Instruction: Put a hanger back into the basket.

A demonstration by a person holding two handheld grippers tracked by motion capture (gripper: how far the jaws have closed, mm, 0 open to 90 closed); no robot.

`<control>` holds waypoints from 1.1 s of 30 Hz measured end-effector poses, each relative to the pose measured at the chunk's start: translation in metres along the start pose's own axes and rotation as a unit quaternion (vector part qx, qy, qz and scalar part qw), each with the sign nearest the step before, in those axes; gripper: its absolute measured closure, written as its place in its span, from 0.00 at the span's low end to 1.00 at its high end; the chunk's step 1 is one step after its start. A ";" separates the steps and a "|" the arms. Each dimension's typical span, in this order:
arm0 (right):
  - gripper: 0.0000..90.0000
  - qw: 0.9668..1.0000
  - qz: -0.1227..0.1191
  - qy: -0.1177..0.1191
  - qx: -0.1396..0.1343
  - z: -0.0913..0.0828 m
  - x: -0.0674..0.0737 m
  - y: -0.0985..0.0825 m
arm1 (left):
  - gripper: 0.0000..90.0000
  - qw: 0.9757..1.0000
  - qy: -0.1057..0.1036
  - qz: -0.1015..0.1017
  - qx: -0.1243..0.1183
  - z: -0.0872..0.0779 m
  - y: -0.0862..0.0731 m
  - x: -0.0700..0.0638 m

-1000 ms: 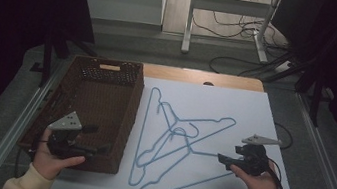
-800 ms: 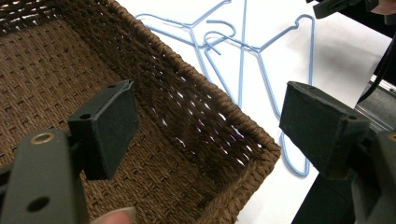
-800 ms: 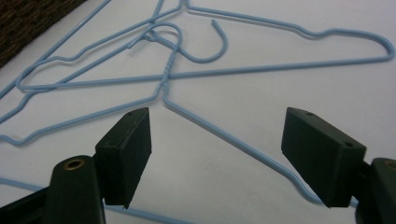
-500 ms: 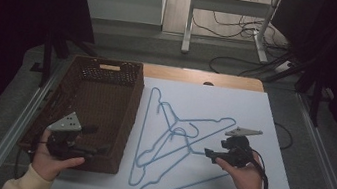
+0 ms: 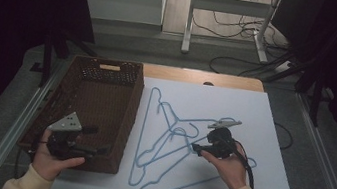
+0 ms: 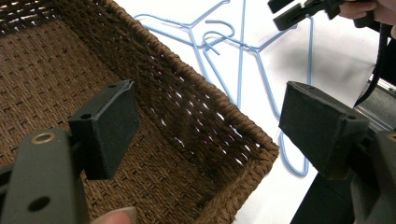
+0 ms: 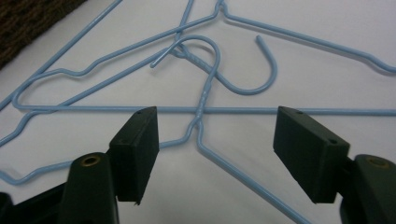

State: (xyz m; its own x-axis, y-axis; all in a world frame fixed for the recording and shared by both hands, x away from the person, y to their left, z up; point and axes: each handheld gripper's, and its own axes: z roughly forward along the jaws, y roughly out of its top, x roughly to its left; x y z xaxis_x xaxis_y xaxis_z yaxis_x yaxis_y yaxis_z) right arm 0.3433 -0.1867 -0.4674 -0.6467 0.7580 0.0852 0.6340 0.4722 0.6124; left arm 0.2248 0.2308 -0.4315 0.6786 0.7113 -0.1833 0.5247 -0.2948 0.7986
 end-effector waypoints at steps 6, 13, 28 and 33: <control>0.43 1.000 0.001 0.005 0.022 0.019 0.005 0.011 | 0.22 1.000 0.000 0.000 0.000 0.000 0.000 0.000; 0.47 0.999 -0.002 -0.005 0.048 0.046 0.008 0.028 | 0.22 1.000 0.000 0.001 0.000 0.000 0.000 0.000; 0.68 0.994 -0.014 -0.042 0.103 0.073 0.015 0.030 | 0.22 1.000 0.002 0.003 0.000 -0.001 -0.001 0.000; 0.74 0.993 -0.018 -0.053 0.103 0.074 0.018 0.031 | 0.22 1.000 0.002 0.004 0.000 -0.001 0.000 0.000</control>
State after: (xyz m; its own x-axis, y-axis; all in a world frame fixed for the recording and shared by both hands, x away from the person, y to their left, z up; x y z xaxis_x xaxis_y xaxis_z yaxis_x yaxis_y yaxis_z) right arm 0.3824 -0.1255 -0.5051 -0.6297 0.7765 -0.0240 0.6913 0.5742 0.4387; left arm 0.2239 0.2311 -0.4312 0.6804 0.7116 -0.1752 0.5196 -0.2999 0.8001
